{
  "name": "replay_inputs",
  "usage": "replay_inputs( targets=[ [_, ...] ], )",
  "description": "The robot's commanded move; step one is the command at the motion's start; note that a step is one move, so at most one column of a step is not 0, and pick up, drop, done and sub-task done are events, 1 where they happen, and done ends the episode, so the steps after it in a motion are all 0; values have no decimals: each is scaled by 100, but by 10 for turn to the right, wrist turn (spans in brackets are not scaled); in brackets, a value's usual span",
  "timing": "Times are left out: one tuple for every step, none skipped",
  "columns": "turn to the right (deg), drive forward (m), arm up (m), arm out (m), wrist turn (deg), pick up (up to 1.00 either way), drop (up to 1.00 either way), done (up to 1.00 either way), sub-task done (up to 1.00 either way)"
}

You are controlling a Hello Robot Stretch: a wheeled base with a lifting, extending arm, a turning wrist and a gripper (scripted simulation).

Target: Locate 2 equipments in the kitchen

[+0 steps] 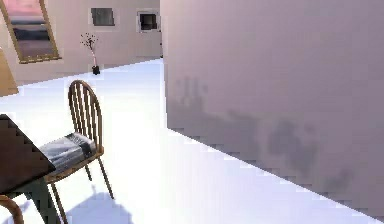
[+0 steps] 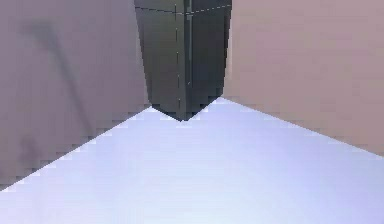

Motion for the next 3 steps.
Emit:
replay_inputs(
  targets=[
    [0,60,0,0,0,0,0,0,0],
    [-330,0,0,0,0,0,0,0,0],
    [0,5,0,0,0,0,0,0,0]
  ],
)
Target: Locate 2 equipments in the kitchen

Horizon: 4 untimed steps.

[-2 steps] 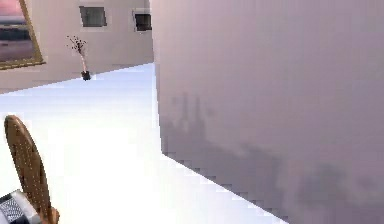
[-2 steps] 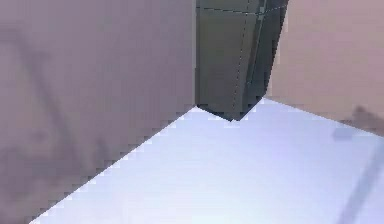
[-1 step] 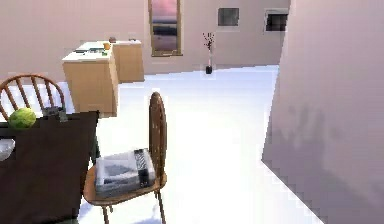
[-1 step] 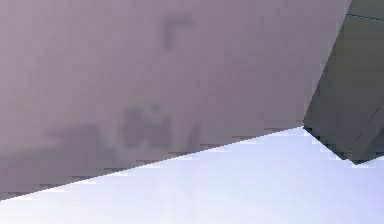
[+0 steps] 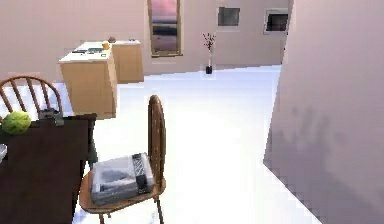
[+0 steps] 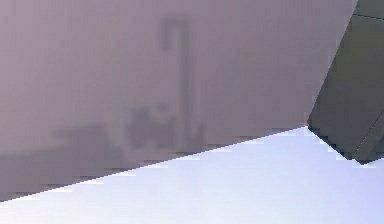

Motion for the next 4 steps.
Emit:
replay_inputs(
  targets=[
    [-210,0,0,0,0,0,0,0,0],
    [0,0,0,0,0,0,0,0,100],
    [450,0,0,0,0,0,0,0,0],
    [0,80,0,0,0,0,0,0,0]
  ],
)
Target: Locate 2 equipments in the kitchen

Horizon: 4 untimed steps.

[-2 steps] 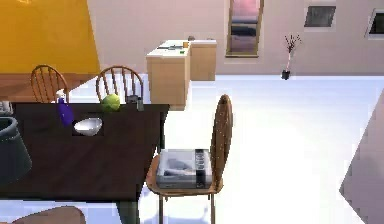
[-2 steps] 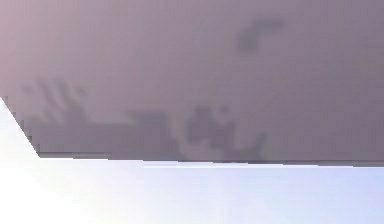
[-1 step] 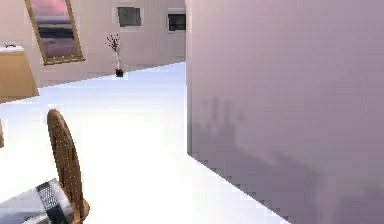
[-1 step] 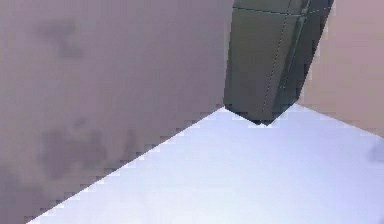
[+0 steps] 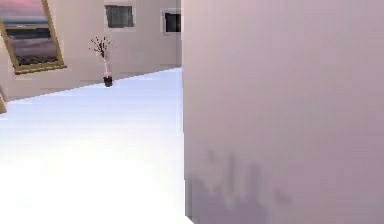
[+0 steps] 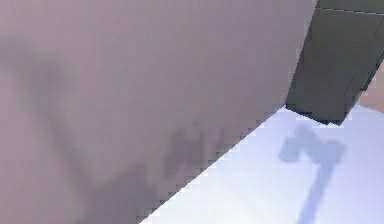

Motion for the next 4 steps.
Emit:
replay_inputs(
  targets=[
    [-390,0,0,0,0,0,0,0,0],
    [0,100,0,0,0,0,0,0,0],
    [0,100,0,0,0,0,0,0,0],
    [-30,0,0,0,0,0,0,0,0]
  ],
)
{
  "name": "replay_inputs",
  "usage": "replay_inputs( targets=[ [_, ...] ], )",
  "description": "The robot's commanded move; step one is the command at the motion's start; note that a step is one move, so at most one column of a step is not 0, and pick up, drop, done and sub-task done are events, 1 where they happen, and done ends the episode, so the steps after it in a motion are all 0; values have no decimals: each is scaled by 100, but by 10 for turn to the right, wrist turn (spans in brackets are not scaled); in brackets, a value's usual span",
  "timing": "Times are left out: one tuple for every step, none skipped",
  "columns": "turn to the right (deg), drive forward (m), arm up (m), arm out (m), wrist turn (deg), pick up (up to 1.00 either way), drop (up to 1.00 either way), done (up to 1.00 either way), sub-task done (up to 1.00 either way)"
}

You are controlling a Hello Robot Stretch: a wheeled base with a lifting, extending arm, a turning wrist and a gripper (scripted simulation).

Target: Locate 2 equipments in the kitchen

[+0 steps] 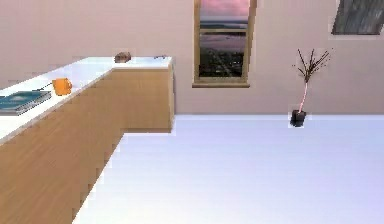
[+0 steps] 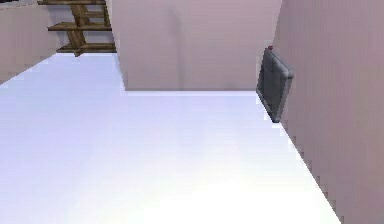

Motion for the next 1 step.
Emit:
replay_inputs(
  targets=[
    [0,100,0,0,0,0,0,0,0]
  ],
)
